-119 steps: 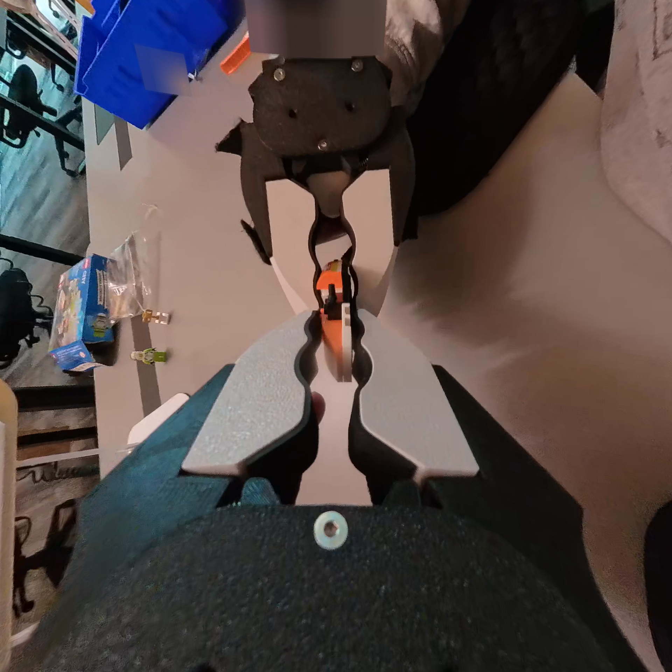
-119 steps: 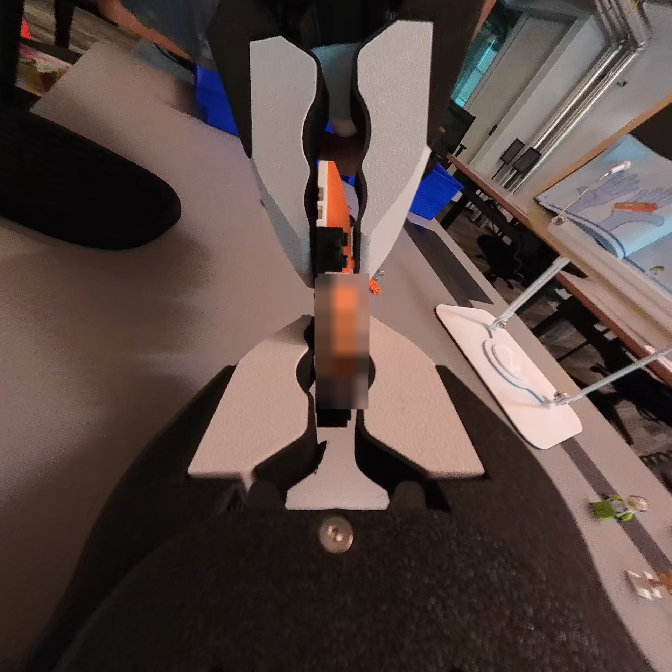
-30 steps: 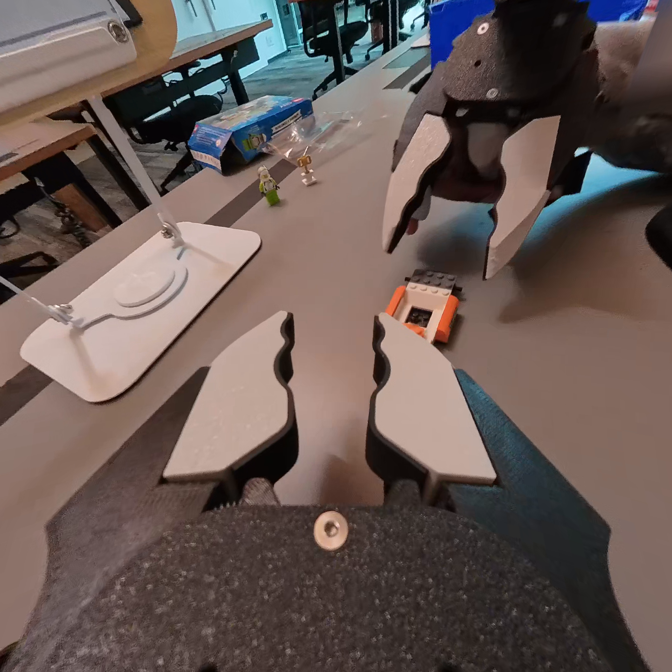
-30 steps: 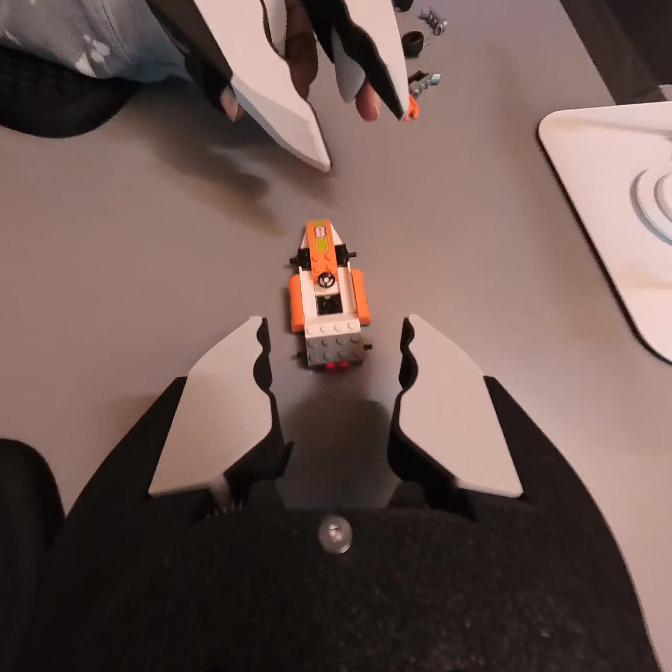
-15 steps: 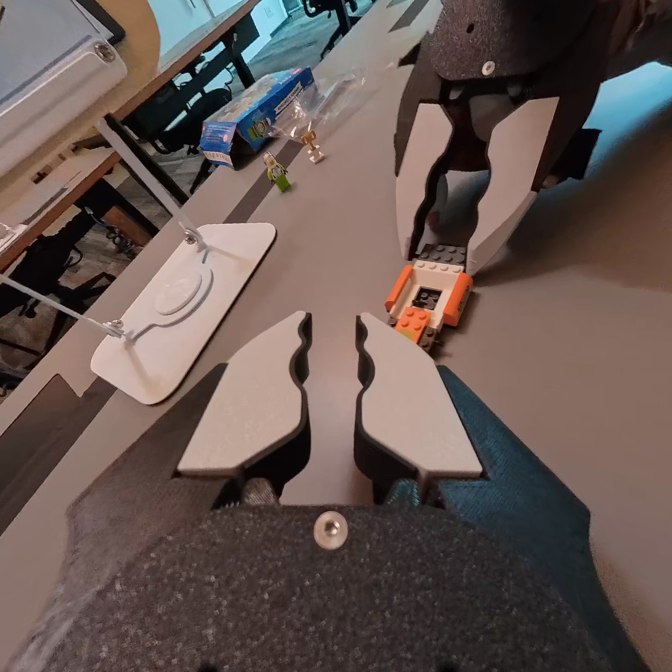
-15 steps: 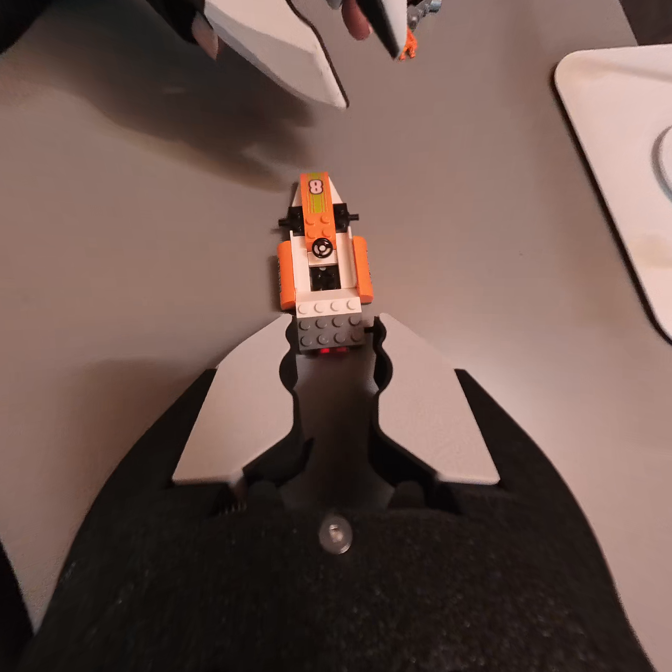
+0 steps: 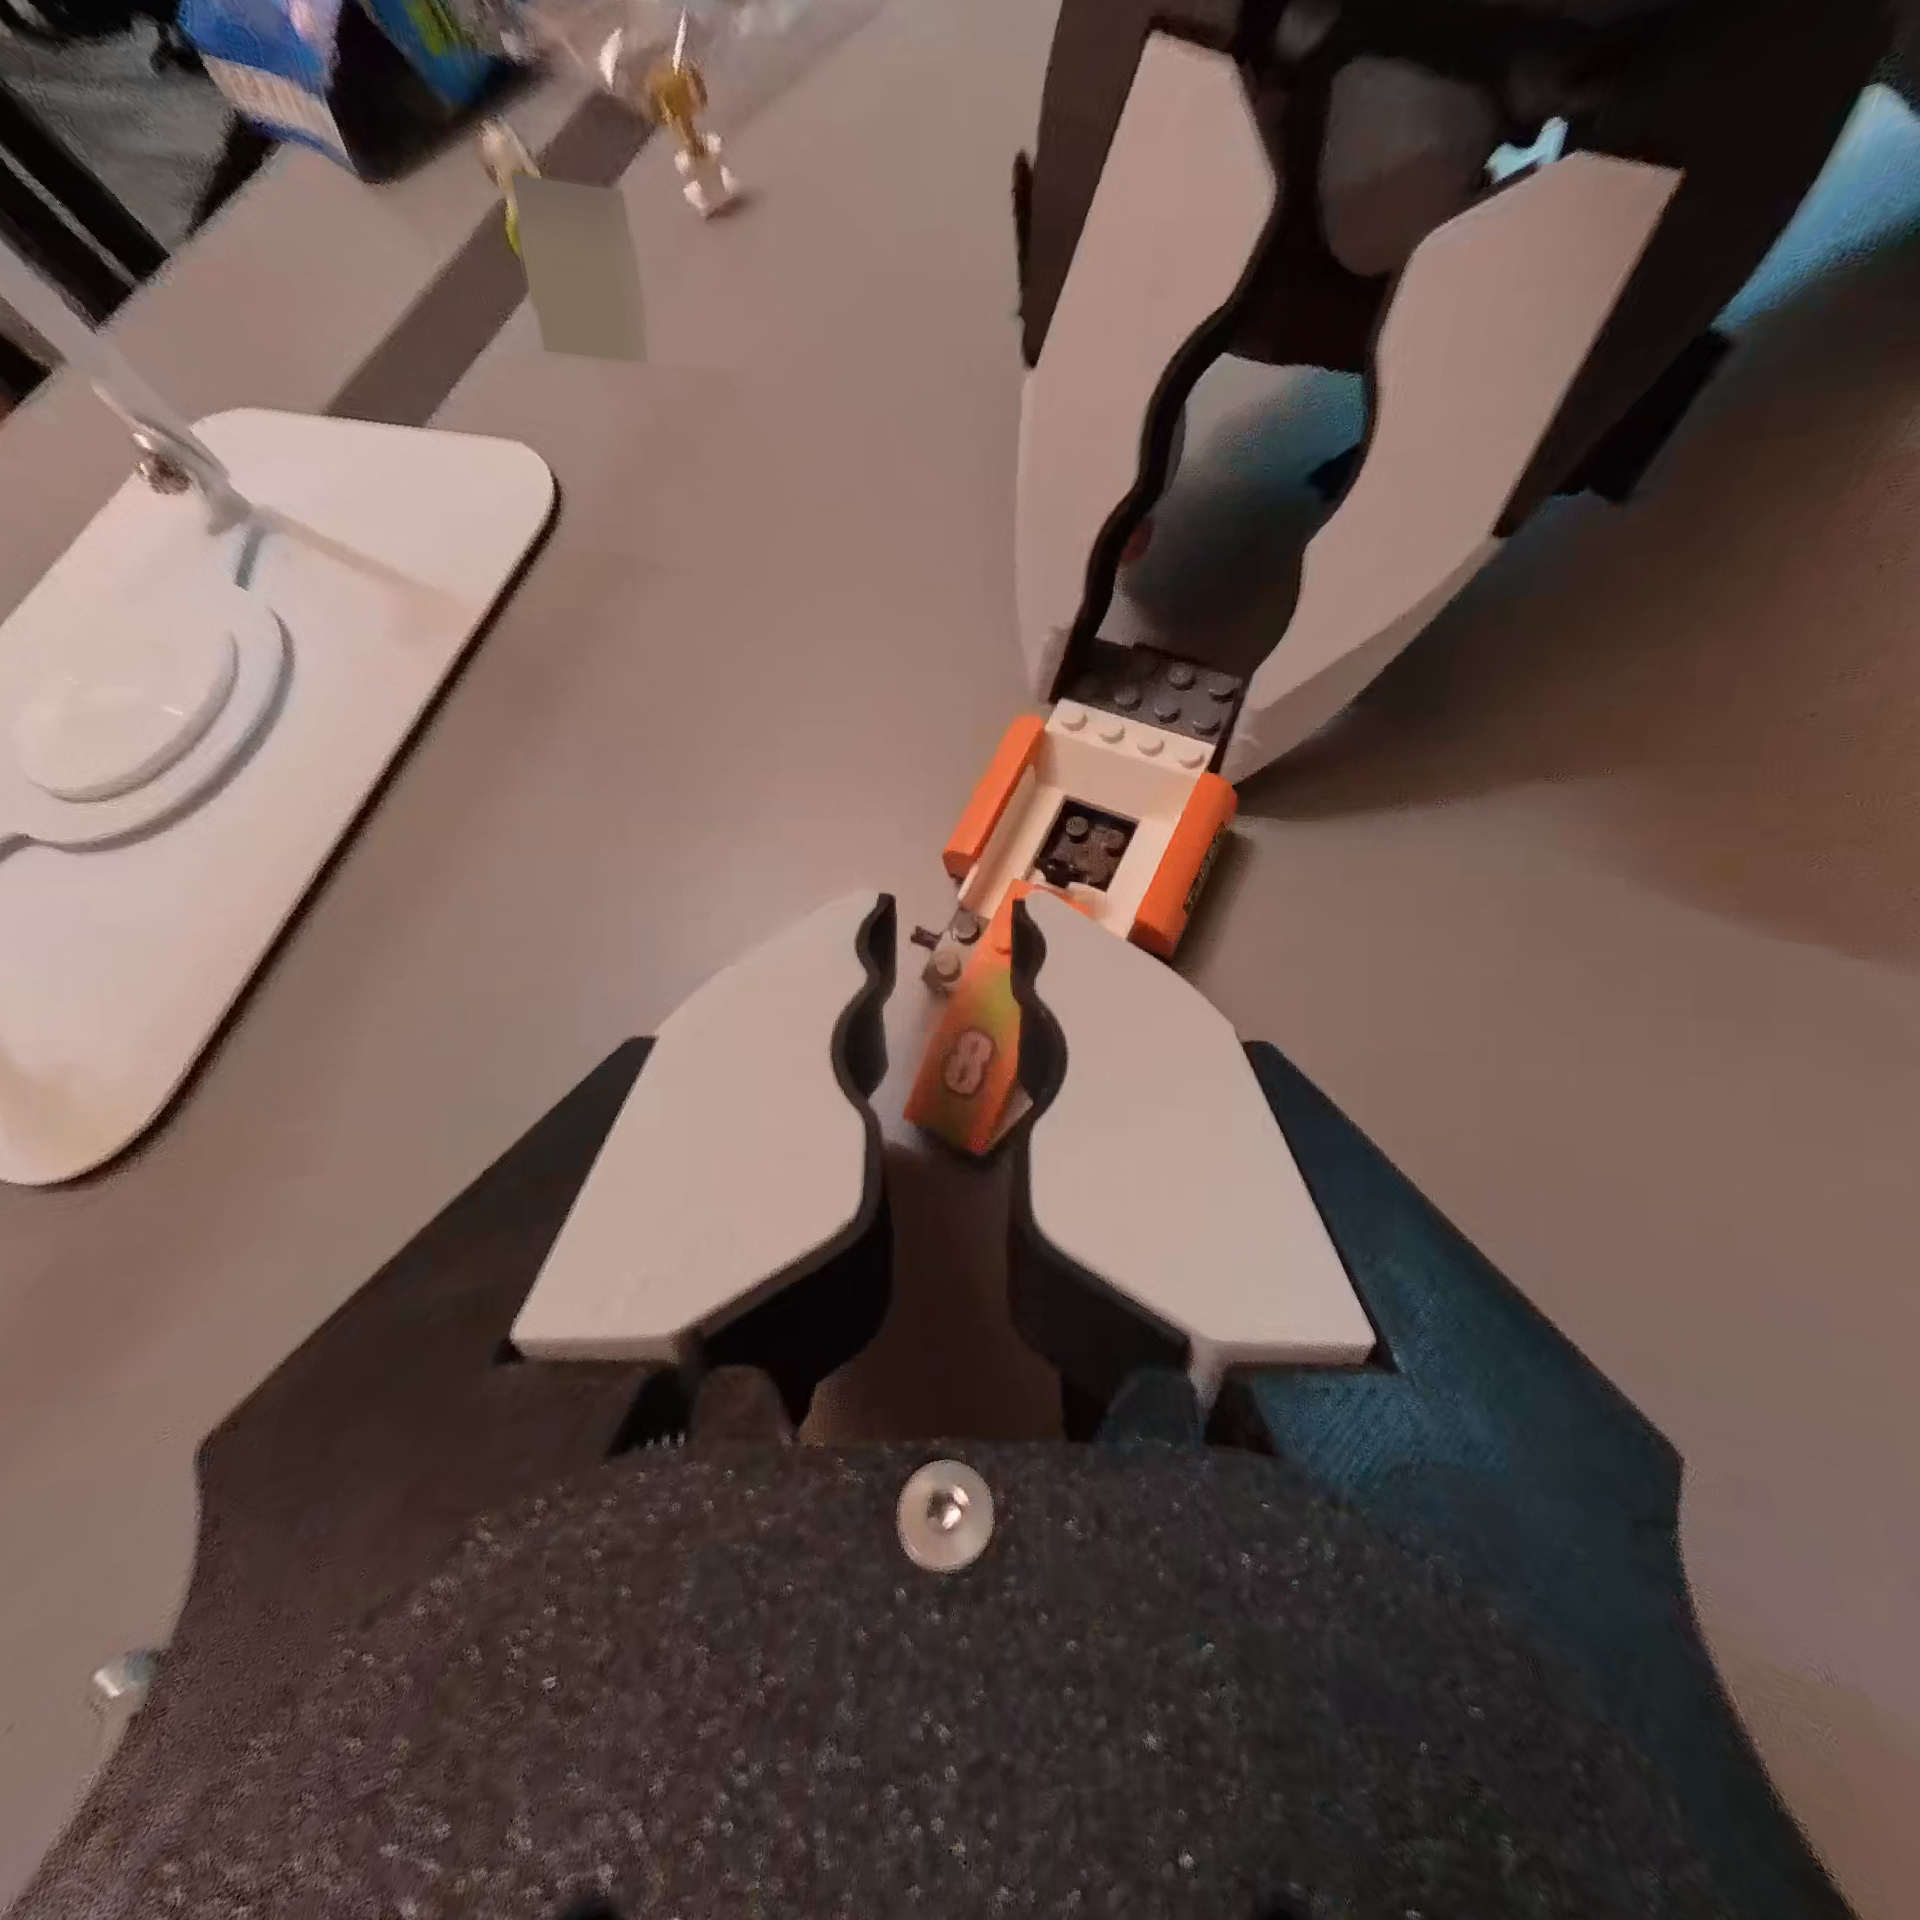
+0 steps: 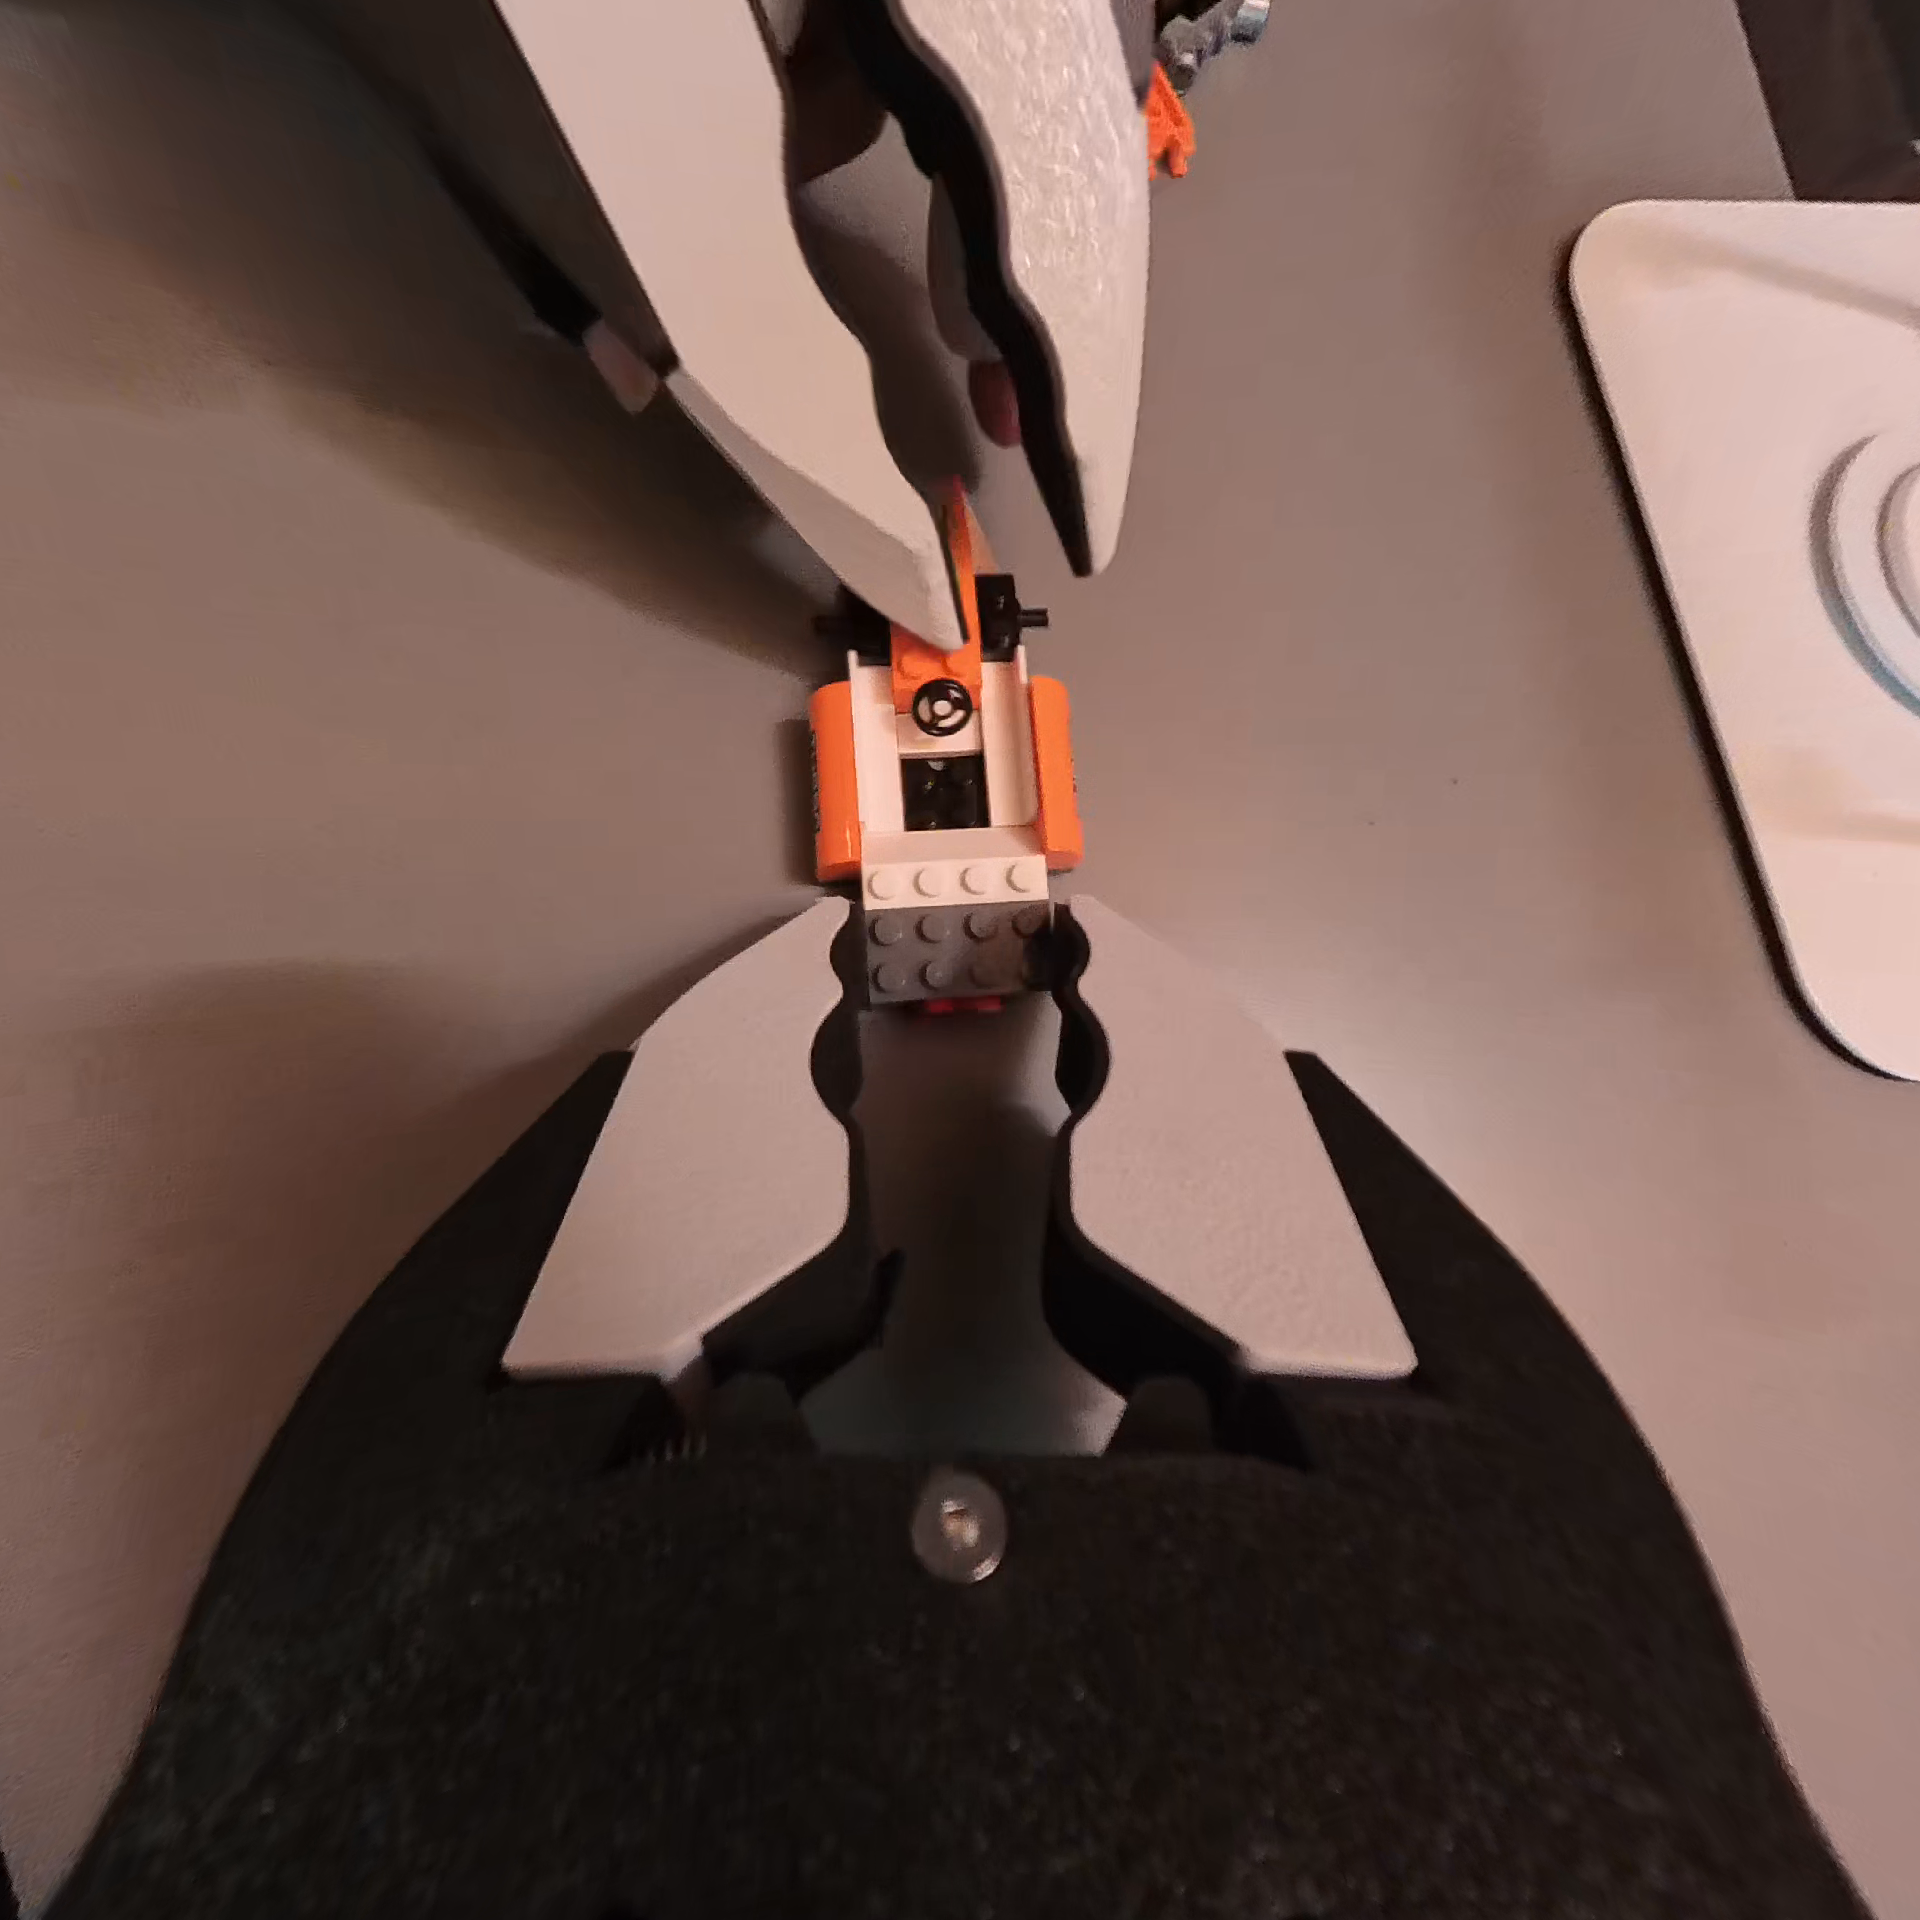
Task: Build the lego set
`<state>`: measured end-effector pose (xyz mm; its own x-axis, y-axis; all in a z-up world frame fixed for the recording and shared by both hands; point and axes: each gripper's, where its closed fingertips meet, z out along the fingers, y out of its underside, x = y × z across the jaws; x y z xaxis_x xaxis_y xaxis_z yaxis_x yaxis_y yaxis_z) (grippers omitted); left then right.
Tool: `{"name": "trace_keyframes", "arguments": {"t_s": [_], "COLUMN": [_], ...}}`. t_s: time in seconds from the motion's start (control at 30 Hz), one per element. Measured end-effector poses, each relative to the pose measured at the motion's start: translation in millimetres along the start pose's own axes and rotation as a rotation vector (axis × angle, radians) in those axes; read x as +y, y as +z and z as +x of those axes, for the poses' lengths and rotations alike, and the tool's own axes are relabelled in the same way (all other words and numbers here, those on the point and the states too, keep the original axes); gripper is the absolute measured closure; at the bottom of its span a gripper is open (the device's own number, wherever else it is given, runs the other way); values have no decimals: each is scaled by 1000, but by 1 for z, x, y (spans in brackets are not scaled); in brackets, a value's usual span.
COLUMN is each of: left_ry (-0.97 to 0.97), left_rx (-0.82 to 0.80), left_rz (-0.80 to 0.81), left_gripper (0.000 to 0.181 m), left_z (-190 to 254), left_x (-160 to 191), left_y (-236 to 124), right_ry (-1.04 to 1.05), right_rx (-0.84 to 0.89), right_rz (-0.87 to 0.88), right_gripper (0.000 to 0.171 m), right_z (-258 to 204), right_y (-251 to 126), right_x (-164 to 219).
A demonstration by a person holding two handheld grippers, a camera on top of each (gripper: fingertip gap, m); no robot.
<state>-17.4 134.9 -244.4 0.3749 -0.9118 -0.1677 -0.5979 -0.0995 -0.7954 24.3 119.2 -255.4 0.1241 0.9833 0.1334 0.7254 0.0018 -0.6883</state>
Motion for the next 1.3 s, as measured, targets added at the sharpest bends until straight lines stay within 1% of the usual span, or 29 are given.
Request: {"name": "trace_keyframes", "arguments": {"t_s": [0.2, 0.27, 0.37, 0.43, 0.57, 0.6, 0.67, 0.8, 0.93, 1.0, 1.1, 1.3], "left_ry": [-63, -82, -98, -84, -40, -25, -8, -44, -74, -44, 4, 24], "left_rx": [38, 32, 14, -16, -51, -70, -114, -205, -268, -287, -301, -277], "left_rz": [-6, -4, -10, -6, -7, -8, 5, 132, 218, 219, 214, 189], "left_gripper": [169, 167, 166, 162, 163, 159, 157, 160, 161, 161, 162, 163], "left_z": [3, 2, 0, -2, -3, -5, -12, -30, -42, -40, -35, -28], "left_x": [0, 0, 1, 0, -1, -1, -5, -26, -33, -32, -30, -25], "left_y": [3, 3, 2, 2, 2, 2, -4, -36, -57, -60, -61, -51], "right_ry": [-6, -3, 7, 24, 39, 36, 35, 46, 53, 58, 50, 29], "right_rx": [-11, 0, 66, 67, 65, 73, 90, 86, 36, 9, -1, -27], "right_rz": [12, 19, 21, 29, 27, 20, 0, 4, -46, -61, -46, -58], "right_gripper": [138, 137, 136, 136, 137, 137, 137, 129, 123, 130, 130, 129], "right_z": [-2, 0, 11, 12, 7, 7, 8, 9, 12, 13, 20, 37], "right_y": [0, -1, -3, -3, -4, -4, -6, -13, -2, 3, 6, 7], "right_x": [-1, 0, 3, 3, 2, 2, 3, -1, 3, 6, 4, 3]}}
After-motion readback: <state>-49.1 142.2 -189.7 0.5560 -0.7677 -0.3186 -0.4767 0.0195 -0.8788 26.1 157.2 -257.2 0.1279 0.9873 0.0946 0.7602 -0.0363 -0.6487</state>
